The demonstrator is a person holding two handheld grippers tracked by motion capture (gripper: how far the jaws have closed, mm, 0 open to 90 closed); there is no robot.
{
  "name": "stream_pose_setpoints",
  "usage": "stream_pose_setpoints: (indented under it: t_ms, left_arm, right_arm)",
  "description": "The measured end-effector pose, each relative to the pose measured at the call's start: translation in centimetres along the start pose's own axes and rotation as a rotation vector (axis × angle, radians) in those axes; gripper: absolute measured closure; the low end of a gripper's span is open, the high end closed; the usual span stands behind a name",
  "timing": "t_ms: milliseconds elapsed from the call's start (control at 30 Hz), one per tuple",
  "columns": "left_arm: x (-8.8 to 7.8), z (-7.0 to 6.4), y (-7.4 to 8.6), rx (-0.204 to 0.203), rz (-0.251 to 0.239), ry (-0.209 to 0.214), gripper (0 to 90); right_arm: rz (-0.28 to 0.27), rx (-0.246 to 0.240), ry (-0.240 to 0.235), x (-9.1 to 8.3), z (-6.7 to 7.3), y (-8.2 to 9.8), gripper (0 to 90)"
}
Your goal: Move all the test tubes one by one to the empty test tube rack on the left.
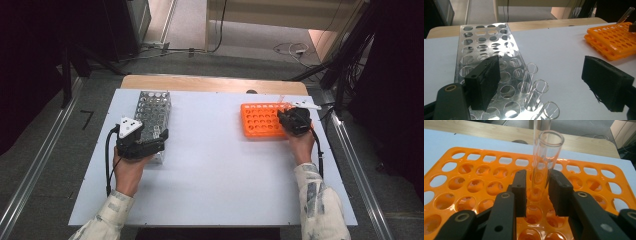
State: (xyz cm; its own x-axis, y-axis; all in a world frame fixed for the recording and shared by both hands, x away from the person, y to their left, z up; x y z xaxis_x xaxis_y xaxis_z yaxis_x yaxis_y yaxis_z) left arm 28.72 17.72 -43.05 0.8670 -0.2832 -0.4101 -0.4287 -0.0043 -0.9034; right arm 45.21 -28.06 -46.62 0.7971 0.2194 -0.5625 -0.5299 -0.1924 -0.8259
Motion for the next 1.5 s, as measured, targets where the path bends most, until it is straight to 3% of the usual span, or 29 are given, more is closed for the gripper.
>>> stream_pose_setpoints:
  t_ms: [100,367,533,833,1200,1500]
  left_arm:
    - [0.0,0.0,0.0,-0.001,0.0,0.0,15.1]
    - [0.1,-0.1,0.0,0.0,0.0,0.004,15.1]
    - [-0.1,-0.1,-0.1,-0.003,-0.01,0.006,15.1]
    - [-0.4,-0.1,-0.3,-0.003,-0.016,0.01,15.1]
    - [-0.6,-0.4,-0.4,0.004,-0.019,0.021,15.1]
    - [-0.4,-0.9,-0.3,0.013,-0.01,0.036,15.1]
  right_arm:
    - [-0.005,-0.007,-0.003,0.1,0.2,-0.1,72.4]
    - [-0.014,-0.002,-0.001,-0.1,0.0,-0.4,72.9]
    - [-0.037,0.001,-0.013,-1.0,0.0,-1.1,73.0]
    - [-0.086,0.0,0.005,-3.0,0.0,-1.8,73.1]
    - [-0.105,0.022,-0.069,-5.6,0.6,-2.5,73.4]
    - [-0.113,0.0,-0.166,-6.9,2.7,-2.9,73.5]
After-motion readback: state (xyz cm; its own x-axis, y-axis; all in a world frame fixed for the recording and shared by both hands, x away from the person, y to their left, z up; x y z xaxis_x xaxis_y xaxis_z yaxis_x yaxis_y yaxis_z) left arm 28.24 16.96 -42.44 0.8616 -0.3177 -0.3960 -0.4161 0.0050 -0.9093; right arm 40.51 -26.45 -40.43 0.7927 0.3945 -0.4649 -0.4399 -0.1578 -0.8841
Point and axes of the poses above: each handheld gripper's, and its own axes: x roughly forward along the jaws, y roughly out of its underside, z roughly to its left, the point moved 1 cm from there along x, roughly forward along the jaws, and after that the axes turned 1 degree about -y, right-handed, at the moved point
